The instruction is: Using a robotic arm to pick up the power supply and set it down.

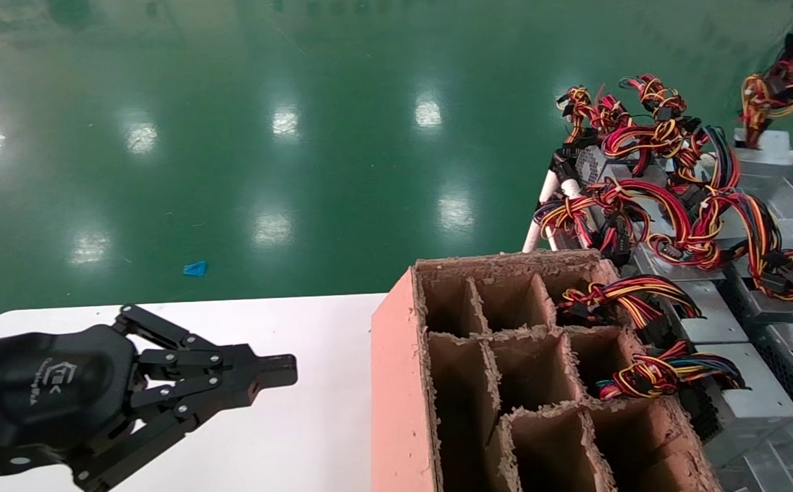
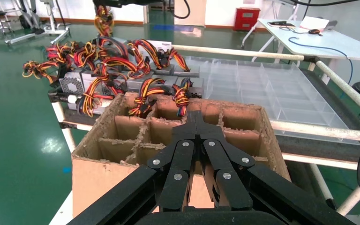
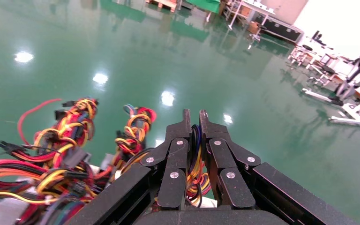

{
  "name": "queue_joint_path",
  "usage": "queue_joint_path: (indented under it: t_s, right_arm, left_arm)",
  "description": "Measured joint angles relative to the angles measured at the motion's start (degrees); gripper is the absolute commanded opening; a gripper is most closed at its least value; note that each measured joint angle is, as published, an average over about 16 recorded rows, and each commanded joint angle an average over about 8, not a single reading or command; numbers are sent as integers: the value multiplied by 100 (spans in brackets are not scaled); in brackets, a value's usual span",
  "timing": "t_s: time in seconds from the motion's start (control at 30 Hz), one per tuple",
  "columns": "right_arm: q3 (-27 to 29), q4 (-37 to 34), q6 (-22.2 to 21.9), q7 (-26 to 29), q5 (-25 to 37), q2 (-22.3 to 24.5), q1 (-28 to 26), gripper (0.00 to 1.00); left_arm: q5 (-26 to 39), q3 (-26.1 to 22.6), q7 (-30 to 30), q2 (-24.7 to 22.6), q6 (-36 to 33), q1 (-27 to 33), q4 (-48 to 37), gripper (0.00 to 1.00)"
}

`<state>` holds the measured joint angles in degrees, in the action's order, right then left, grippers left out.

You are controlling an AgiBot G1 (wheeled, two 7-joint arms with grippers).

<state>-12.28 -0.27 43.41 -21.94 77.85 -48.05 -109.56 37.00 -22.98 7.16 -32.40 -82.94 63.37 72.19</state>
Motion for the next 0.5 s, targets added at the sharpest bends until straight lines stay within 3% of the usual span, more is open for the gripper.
queue_joint_path:
  t_s: [0.5]
  right_arm:
    - [178,17,199,21,-256,-277,213,0]
  left_arm:
    - [0,0,0,0,0,0,0,0]
